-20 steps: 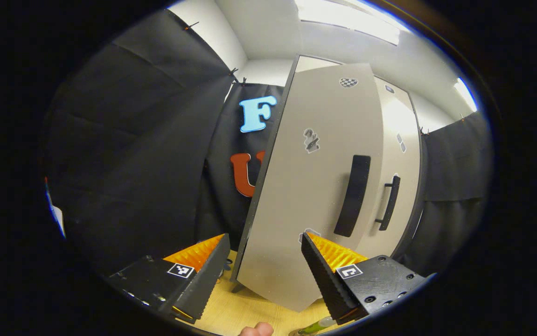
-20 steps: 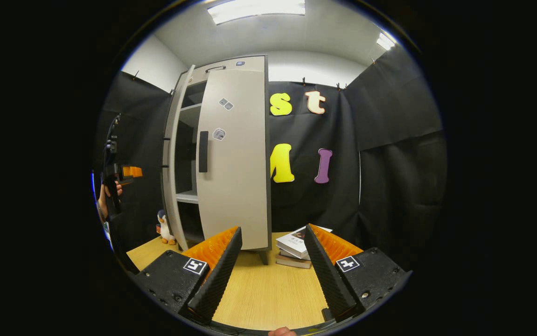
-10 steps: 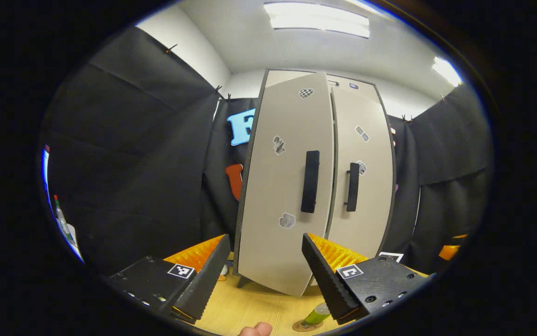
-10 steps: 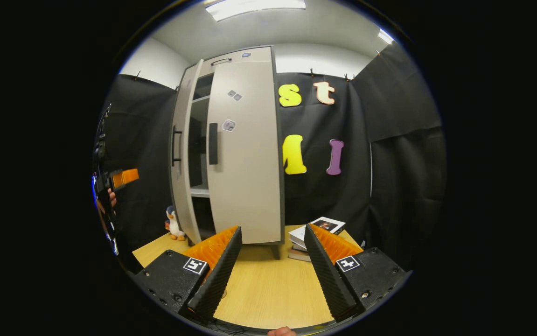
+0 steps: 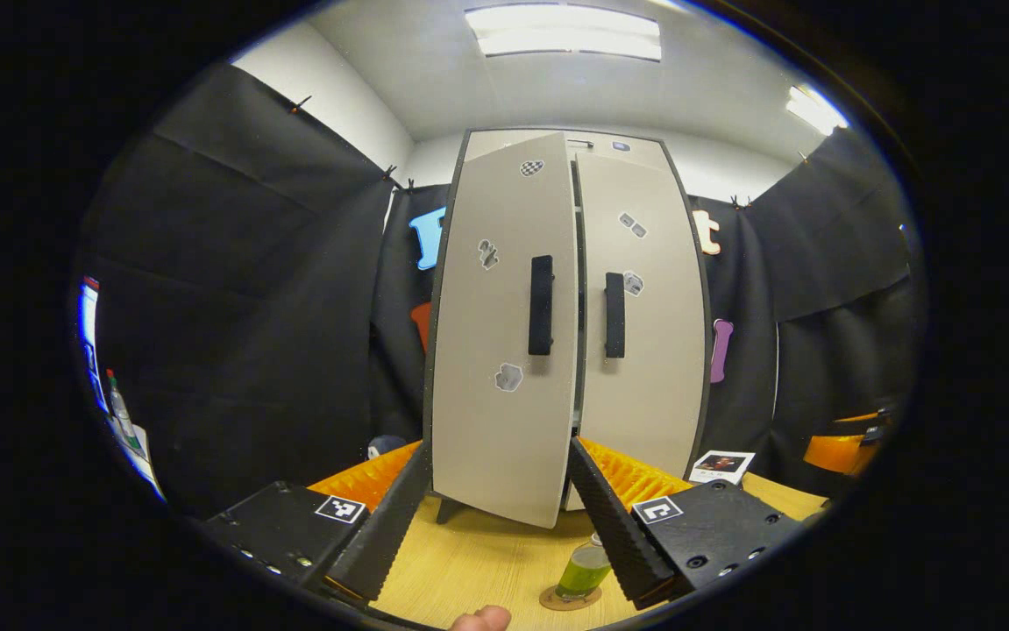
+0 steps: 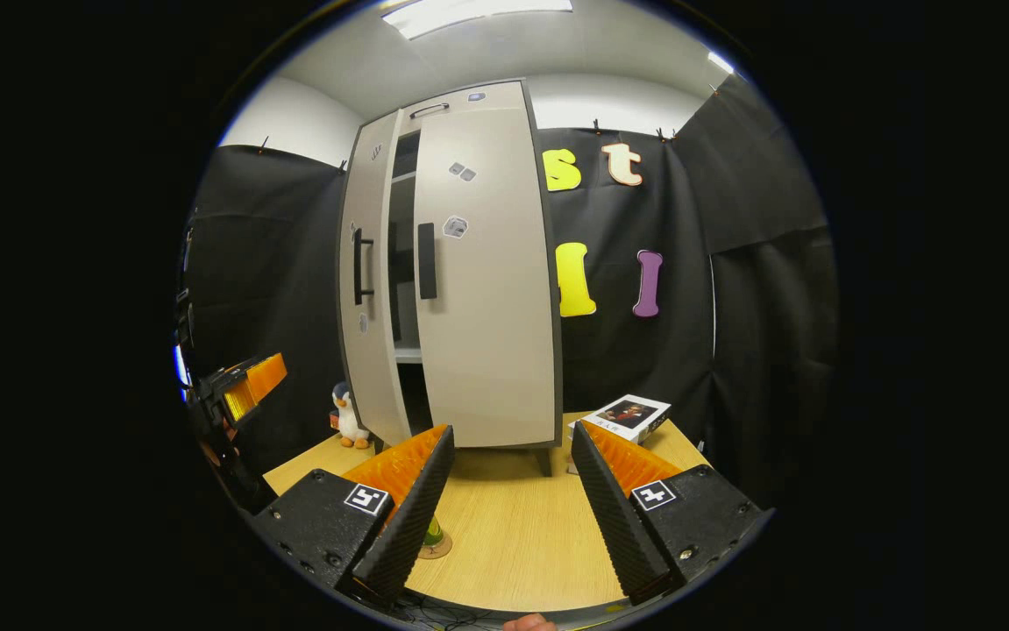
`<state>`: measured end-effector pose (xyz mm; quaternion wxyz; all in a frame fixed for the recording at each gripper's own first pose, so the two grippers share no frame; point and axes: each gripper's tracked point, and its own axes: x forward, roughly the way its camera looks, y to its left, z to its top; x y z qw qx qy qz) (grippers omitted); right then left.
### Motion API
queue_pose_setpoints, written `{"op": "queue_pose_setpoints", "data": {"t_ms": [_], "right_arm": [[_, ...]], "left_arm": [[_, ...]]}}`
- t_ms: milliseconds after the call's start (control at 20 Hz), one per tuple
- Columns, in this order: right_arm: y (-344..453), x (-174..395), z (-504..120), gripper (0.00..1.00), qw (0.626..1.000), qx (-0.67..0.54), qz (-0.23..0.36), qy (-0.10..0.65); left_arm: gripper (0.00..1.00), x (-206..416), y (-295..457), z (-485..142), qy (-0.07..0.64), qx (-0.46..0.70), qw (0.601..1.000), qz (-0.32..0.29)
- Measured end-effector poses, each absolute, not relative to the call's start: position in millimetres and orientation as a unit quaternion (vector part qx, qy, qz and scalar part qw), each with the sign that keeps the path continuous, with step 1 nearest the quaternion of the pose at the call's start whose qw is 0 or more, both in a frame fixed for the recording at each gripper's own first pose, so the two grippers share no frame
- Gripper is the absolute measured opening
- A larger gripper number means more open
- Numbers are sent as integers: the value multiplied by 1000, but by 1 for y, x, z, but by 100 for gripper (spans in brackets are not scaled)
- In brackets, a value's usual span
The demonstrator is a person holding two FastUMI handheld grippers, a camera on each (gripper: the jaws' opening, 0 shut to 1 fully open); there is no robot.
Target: Grasp the bottle in the cabinet with the left hand and place it on the coaster, then close the right door with the right hand and the left door with the left hand.
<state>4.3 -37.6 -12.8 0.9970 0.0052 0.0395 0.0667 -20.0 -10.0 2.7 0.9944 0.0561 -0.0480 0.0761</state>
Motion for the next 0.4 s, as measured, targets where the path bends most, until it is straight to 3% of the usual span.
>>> {"op": "queue_pose_setpoints", "data": {"t_ms": [250, 350, 400], "right_arm": [[-41, 6, -17, 83, 997, 3, 56, 49], [-39, 6, -14, 83, 997, 7, 58, 46], [-39, 6, -13, 83, 997, 7, 57, 44]], "left_arm": [[95, -20, -12, 2, -48, 82, 993, 71], [99, -19, -17, 2, -48, 78, 994, 63], [95, -18, -18, 2, -50, 79, 994, 62]]}}
